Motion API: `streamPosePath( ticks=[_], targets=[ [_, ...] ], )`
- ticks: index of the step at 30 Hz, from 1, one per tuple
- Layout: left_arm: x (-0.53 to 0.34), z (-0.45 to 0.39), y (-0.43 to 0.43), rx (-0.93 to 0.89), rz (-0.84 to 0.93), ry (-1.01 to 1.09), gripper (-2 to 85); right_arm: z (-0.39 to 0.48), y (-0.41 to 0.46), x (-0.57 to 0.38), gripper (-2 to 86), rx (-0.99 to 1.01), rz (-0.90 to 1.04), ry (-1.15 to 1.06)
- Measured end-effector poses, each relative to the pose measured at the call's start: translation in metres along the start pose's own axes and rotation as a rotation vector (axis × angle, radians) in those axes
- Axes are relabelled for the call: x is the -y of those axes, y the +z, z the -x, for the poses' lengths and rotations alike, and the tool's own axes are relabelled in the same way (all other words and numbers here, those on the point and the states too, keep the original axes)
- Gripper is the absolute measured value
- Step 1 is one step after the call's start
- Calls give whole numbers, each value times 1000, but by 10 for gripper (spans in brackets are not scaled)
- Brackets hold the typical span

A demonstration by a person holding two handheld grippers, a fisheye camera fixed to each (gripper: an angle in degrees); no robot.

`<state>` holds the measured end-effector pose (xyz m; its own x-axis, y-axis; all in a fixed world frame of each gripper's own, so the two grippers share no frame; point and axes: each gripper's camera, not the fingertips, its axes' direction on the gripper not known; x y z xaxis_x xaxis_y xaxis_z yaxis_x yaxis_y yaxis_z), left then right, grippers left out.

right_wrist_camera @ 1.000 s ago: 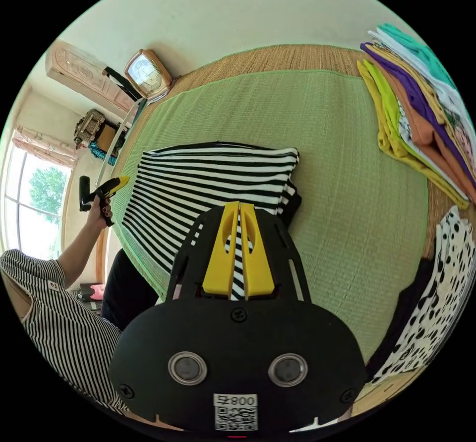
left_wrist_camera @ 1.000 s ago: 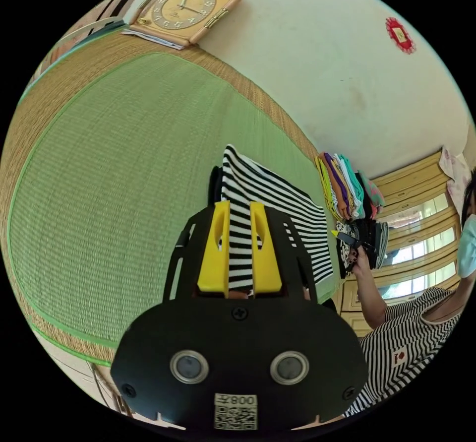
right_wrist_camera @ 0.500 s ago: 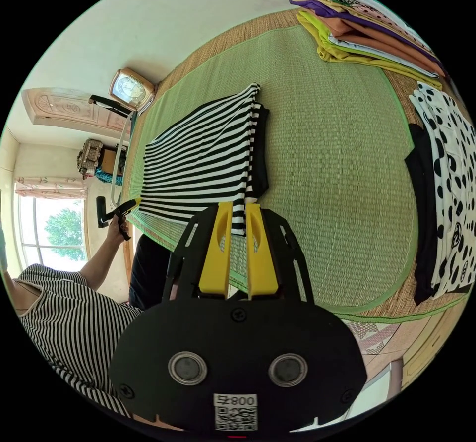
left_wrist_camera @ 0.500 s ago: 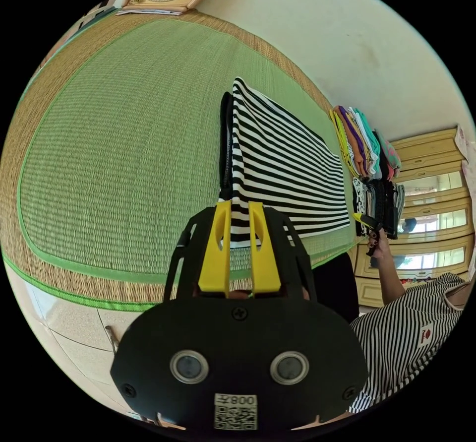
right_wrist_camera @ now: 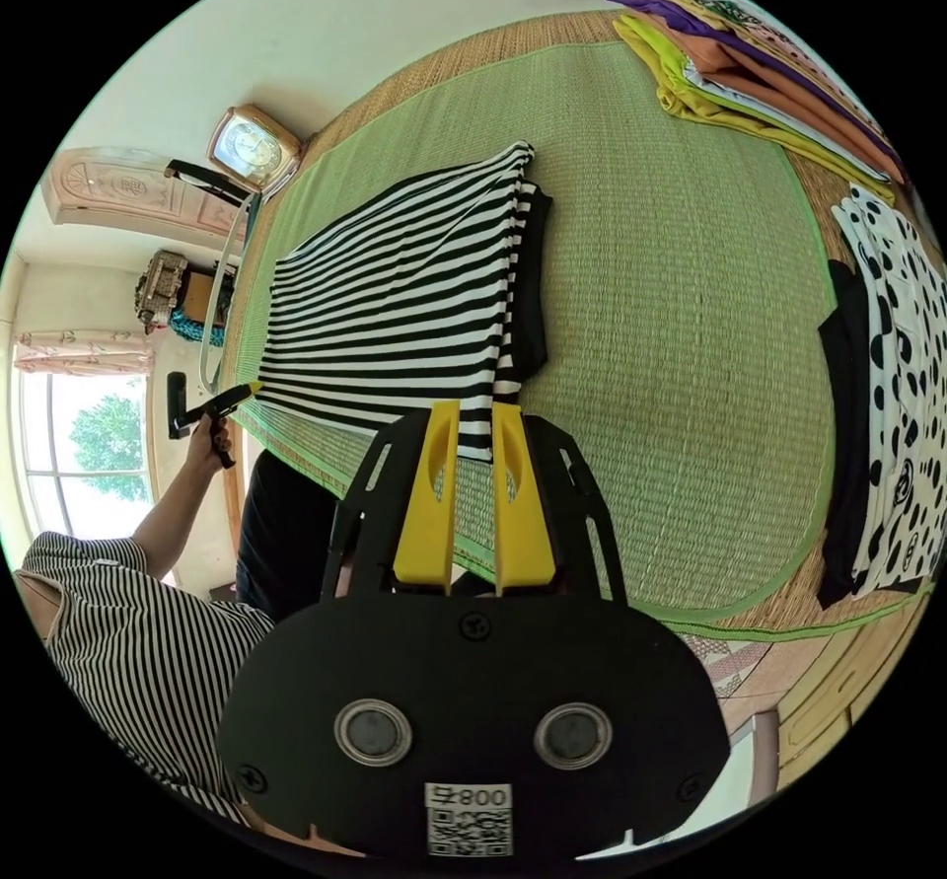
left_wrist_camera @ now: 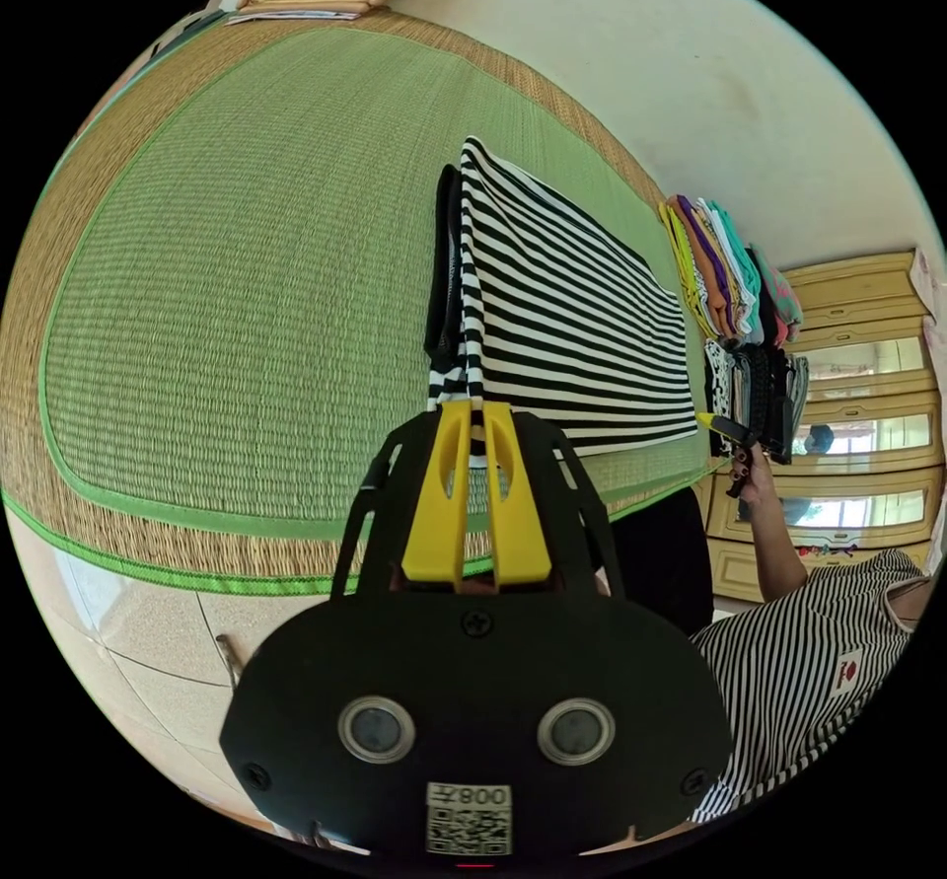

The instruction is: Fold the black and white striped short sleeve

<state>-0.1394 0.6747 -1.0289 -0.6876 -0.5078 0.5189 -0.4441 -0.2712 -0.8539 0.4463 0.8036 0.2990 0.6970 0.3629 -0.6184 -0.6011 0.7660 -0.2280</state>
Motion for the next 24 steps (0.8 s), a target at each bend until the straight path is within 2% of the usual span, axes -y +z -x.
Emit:
streamPosePath(
  ticks=[8, 16, 24],
  targets=[
    [-16, 1, -15, -65, -40, 4, 20, -5, 12, -4, 14, -23, 58, -15],
    [-39, -1, -40, -179, -147, 33, 20, -5, -28, -33, 5, 99, -60, -104],
    [-61, 16, -10, -195, -83, -103, 21, -46, 11, -52, 6, 152, 24, 11]
  ],
)
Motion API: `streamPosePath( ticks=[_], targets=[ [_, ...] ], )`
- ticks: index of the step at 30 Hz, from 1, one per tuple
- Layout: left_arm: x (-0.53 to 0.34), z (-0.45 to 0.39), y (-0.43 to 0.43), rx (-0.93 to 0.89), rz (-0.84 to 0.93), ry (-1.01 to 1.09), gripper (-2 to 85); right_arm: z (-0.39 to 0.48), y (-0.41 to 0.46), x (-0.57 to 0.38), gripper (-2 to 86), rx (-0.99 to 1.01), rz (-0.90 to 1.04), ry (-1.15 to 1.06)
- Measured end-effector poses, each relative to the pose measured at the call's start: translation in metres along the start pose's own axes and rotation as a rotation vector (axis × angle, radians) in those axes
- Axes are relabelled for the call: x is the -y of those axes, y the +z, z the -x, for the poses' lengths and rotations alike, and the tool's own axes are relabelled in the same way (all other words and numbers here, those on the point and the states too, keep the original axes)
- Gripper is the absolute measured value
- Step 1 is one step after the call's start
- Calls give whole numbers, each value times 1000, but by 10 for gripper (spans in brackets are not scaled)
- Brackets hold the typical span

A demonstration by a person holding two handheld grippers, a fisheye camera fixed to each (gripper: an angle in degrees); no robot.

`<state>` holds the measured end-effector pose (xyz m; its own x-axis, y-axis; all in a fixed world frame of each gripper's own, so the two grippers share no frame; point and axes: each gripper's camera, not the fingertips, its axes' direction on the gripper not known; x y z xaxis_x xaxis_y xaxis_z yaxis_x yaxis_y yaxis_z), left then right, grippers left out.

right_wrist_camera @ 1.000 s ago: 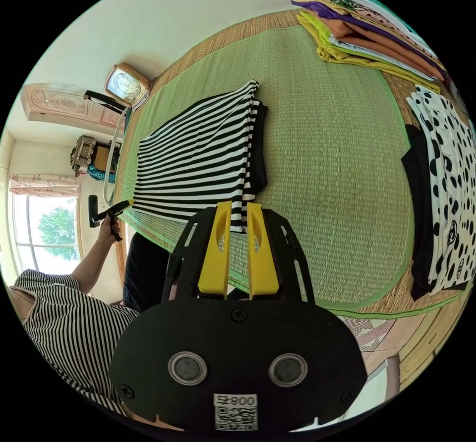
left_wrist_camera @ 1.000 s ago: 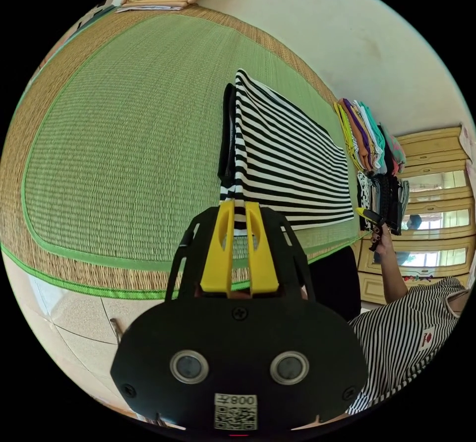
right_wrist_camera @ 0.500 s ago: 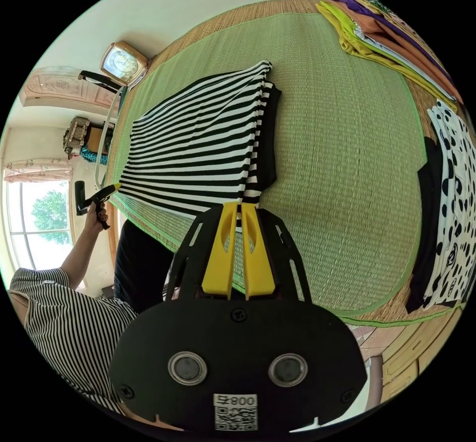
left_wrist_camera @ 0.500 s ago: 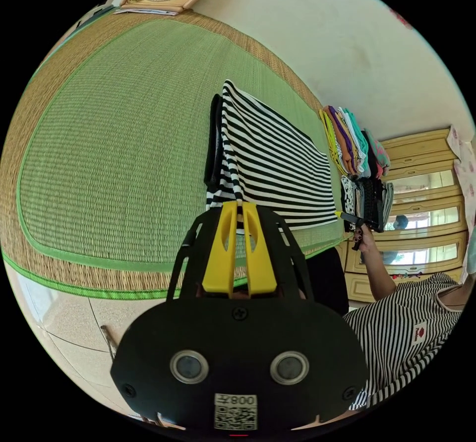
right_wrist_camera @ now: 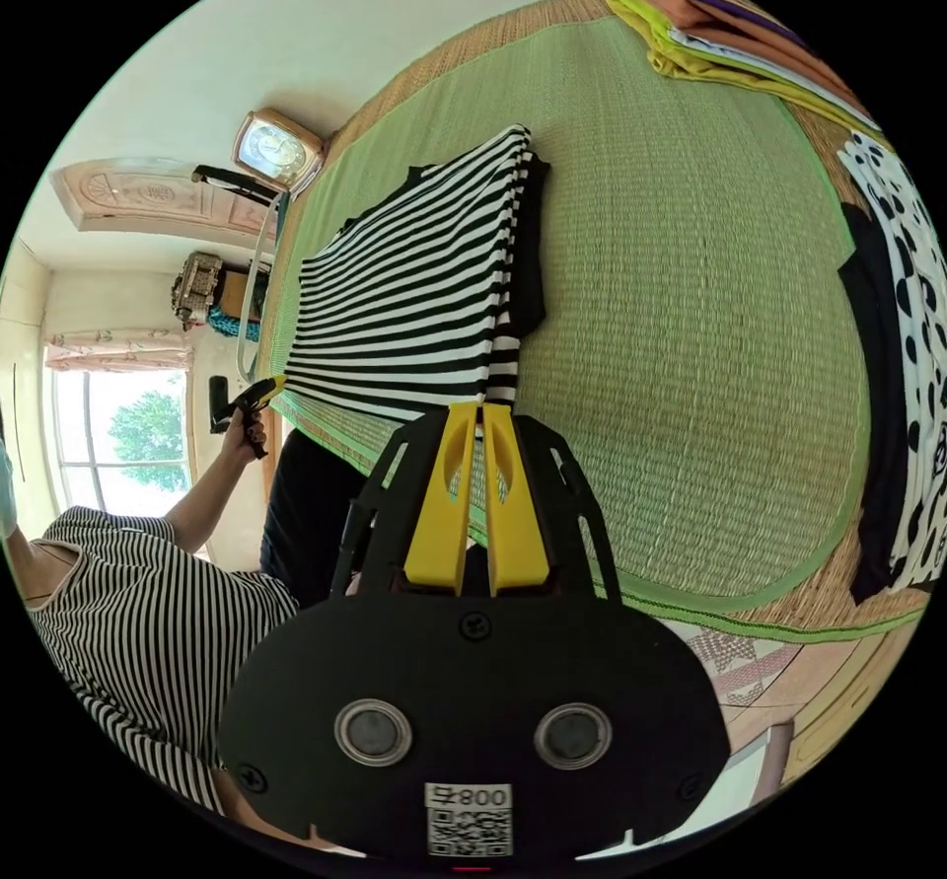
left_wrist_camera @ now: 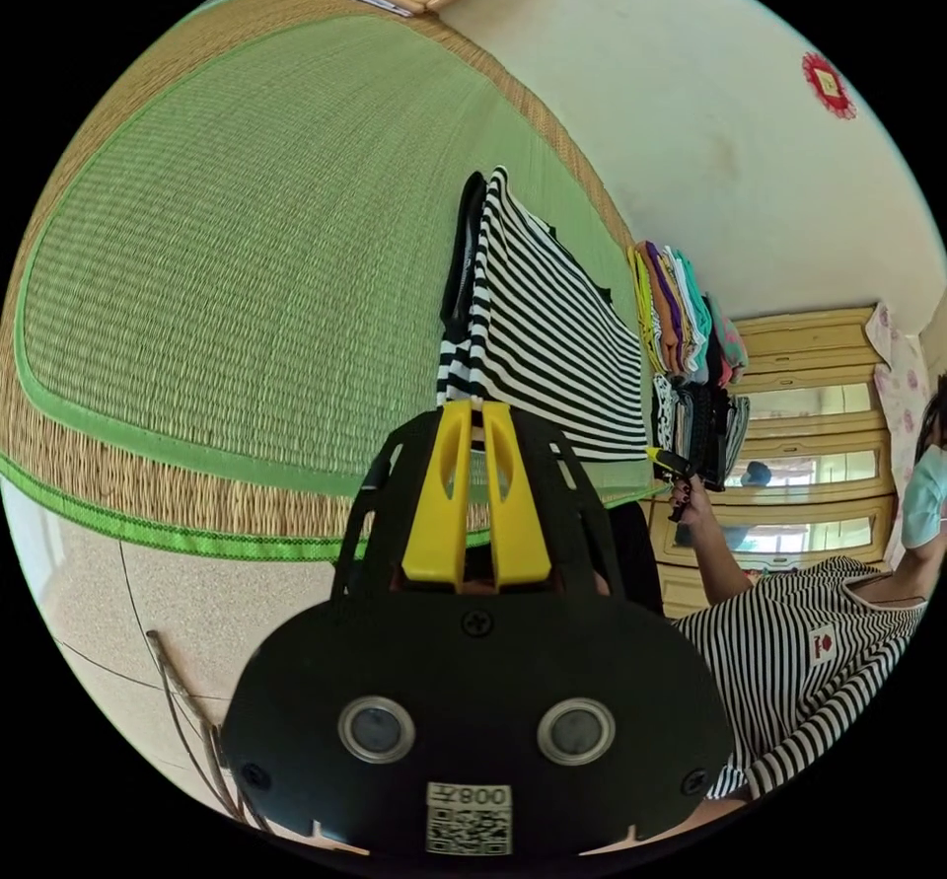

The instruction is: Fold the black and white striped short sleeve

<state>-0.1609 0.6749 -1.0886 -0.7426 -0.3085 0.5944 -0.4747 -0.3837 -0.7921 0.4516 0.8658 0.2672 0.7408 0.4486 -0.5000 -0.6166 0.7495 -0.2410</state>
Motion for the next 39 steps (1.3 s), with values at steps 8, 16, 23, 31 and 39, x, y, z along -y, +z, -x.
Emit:
streamPosePath(
  ticks=[8, 16, 23, 31, 39],
  targets=[
    [-11, -23, 3, 26, -20, -12, 20, -17, -2, -12, 4, 39, -21, 55],
    [-21, -73, 17, 24, -14, 47, 9, 0, -14, -25, 1, 30, -95, 21],
    [-25, -102, 49, 45, 46, 3, 5, -1, 37, -7, 0, -72, 79, 23],
    [-32, -191, 82, -27, 62, 147, 18, -17, 26, -28, 0, 19, -72, 76],
    [-33, -363, 204, -123, 301, 554, 55, -40, 26, -40, 1, 42, -107, 156]
  ],
)
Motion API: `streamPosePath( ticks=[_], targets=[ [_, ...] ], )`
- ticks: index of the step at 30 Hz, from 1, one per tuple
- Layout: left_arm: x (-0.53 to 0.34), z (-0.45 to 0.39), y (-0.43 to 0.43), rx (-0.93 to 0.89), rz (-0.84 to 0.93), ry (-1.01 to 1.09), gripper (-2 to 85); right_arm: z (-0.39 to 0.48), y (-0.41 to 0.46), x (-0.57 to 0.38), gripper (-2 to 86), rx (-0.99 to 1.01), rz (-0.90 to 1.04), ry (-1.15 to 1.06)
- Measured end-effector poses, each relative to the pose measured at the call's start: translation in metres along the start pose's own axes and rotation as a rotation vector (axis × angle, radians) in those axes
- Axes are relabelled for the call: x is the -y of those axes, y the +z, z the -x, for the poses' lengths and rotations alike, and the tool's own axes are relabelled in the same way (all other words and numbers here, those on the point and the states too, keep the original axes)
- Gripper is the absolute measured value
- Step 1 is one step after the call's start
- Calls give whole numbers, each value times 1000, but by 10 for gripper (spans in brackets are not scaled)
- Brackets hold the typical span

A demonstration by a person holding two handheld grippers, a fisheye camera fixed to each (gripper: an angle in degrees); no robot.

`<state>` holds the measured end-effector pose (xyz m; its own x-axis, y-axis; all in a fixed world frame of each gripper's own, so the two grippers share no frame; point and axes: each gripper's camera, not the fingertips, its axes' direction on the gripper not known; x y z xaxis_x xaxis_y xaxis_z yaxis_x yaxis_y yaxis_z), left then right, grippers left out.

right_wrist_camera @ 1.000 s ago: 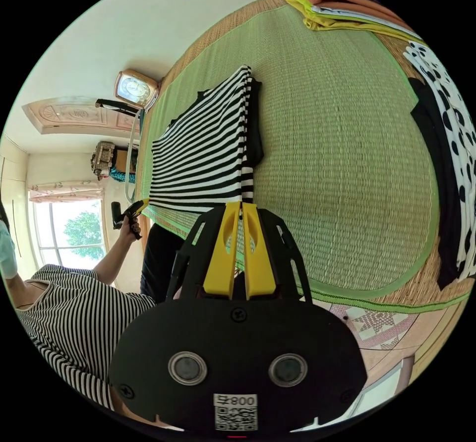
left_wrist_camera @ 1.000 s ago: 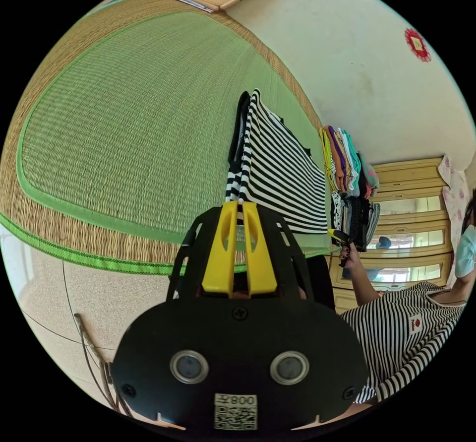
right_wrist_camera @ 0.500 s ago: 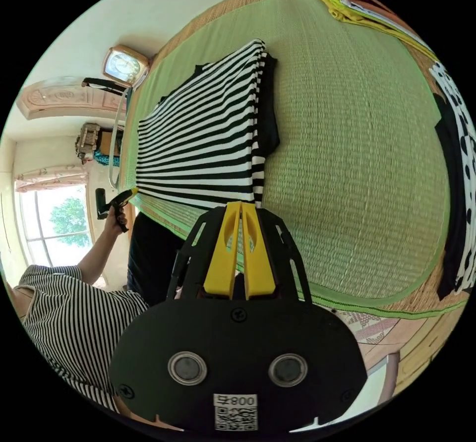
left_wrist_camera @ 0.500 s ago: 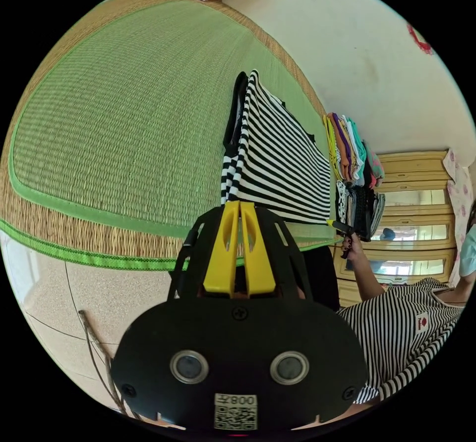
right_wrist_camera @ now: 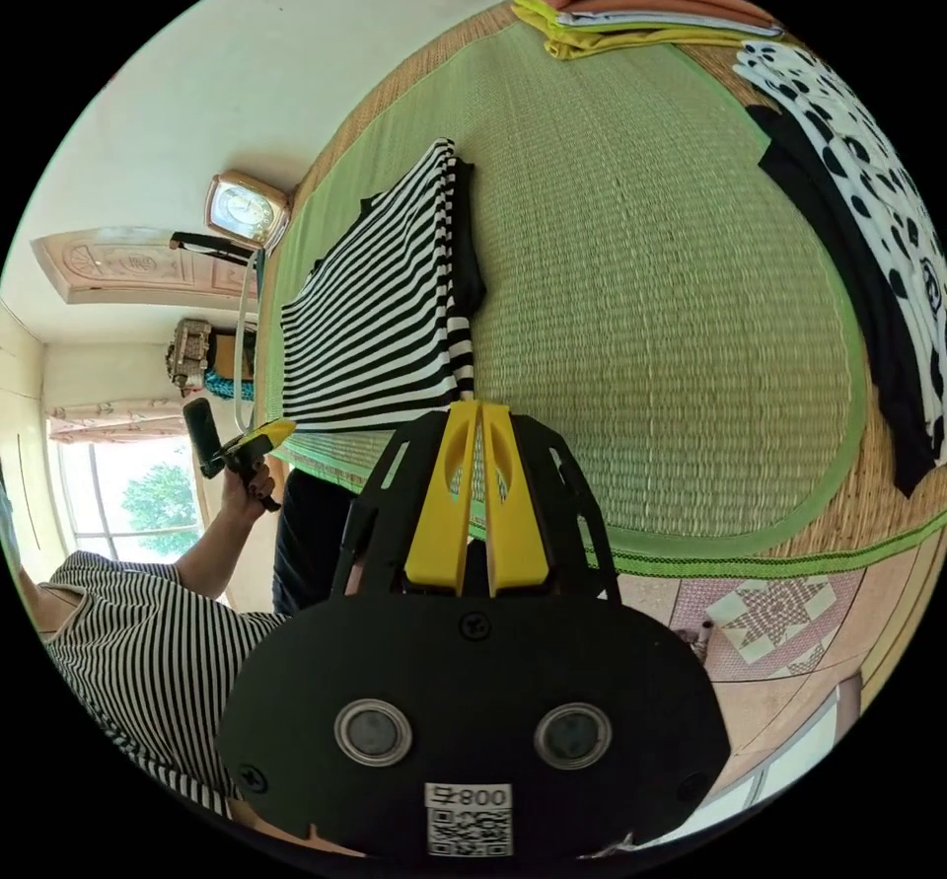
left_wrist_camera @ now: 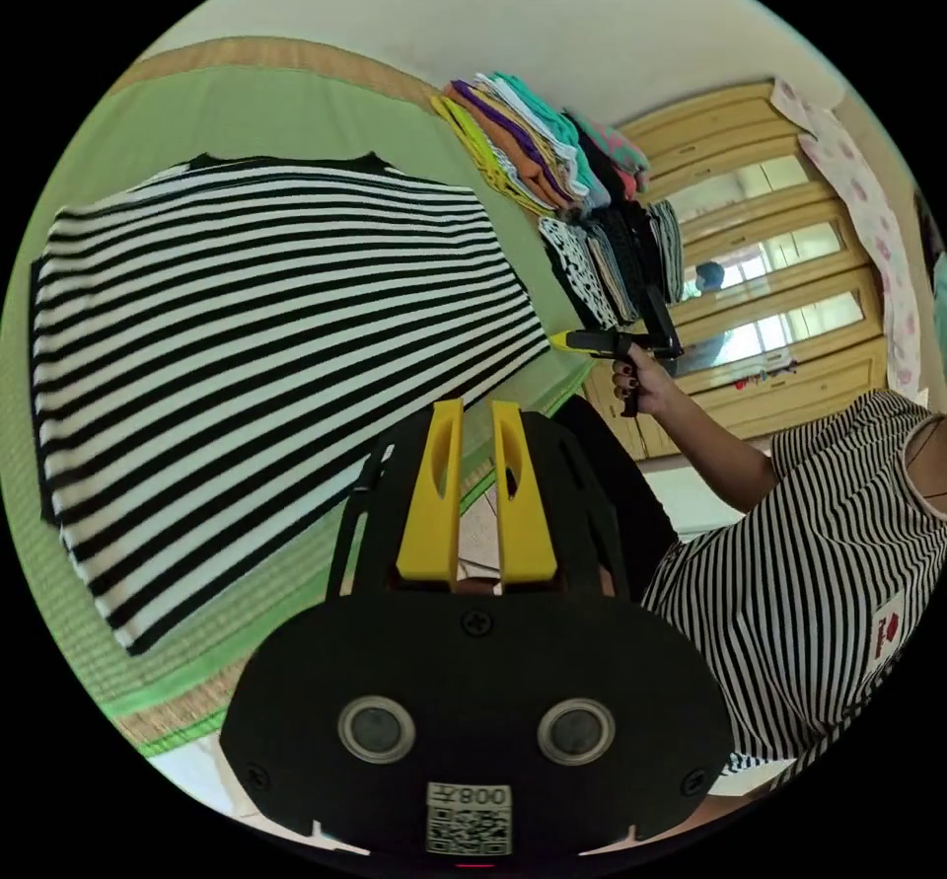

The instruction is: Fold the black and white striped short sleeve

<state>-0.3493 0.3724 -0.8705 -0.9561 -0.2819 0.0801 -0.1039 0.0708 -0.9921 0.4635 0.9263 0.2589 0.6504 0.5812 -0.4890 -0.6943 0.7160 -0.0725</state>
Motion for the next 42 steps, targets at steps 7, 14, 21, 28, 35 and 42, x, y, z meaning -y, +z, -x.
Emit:
streamPosePath(
  ticks=[7, 14, 21, 28, 35, 42],
  targets=[
    [96, -124, 119, 36, 191, 346, 74, -18, 10, 4, 1, 144, 4, 44],
    [139, -201, 202, 271, 316, 481, 82, -23, 14, 8, 4, 202, -4, 40],
    [156, -237, 226, 341, 302, 474, 39, -8, 0, 26, 36, 136, -71, -10],
    [171, -259, 241, 310, 291, 450, 28, 36, 4, 113, 77, 6, -94, -125],
    [179, -273, 249, 303, 282, 459, 27, 71, 21, 184, 82, -115, -94, -166],
    [180, -273, 248, 277, 258, 457, 25, 94, 39, 210, 73, -178, -63, -177]
  ],
)
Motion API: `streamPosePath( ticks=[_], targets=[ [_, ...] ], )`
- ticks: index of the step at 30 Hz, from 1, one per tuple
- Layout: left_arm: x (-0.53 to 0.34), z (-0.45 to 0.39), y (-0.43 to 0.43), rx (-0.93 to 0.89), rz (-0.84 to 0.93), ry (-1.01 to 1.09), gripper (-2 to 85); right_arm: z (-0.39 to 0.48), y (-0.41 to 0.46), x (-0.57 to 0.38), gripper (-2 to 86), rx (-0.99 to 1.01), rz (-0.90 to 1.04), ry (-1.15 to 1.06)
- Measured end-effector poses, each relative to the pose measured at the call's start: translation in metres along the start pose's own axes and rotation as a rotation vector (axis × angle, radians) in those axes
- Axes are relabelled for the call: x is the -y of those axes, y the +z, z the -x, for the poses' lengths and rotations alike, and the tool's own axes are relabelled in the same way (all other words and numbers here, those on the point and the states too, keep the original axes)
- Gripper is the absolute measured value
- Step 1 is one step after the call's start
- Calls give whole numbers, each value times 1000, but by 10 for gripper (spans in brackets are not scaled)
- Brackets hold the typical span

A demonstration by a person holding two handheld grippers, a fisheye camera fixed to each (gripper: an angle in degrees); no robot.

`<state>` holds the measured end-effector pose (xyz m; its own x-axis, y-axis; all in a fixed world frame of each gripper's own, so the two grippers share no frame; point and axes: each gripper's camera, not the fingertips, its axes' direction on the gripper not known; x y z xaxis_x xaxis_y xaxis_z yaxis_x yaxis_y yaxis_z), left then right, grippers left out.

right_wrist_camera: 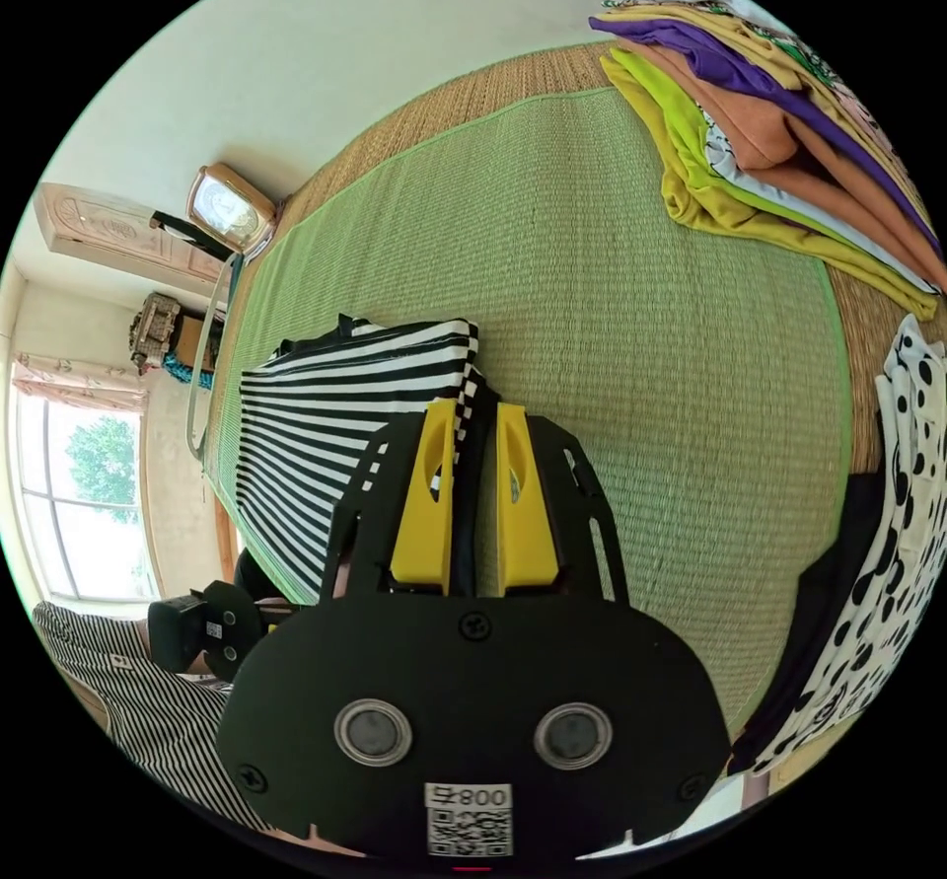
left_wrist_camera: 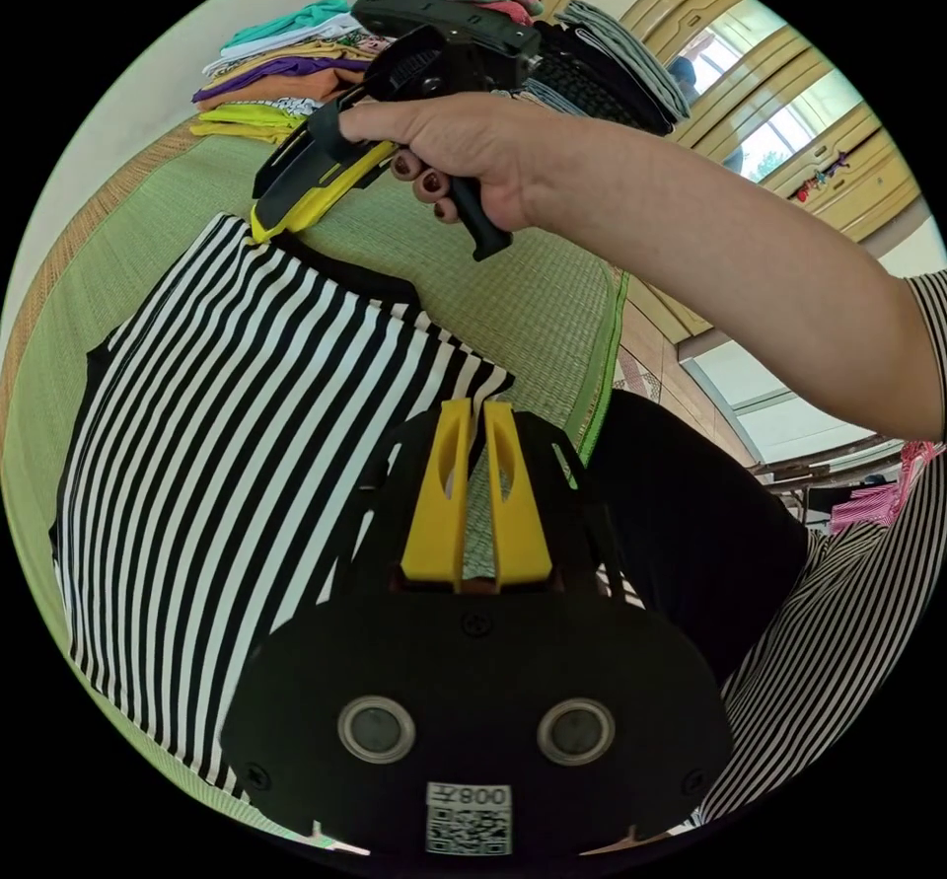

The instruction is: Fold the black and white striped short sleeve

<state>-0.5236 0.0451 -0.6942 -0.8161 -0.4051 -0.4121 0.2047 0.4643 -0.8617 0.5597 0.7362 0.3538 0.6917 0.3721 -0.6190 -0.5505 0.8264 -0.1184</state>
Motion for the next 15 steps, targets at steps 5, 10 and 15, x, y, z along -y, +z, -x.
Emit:
streamPosePath(
  ticks=[5, 10, 15],
  targets=[
    [-8, 5, -2, -8, -22, -20, 20, 8, -1, 6, 60, 11, -18, 14],
    [-19, 8, -5, 11, -21, -19, 15, 21, 5, 17, 34, 38, -7, 10],
    [-36, 17, -9, 11, -22, -28, 10, 26, 1, 26, 23, 69, -6, 24]
  ],
)
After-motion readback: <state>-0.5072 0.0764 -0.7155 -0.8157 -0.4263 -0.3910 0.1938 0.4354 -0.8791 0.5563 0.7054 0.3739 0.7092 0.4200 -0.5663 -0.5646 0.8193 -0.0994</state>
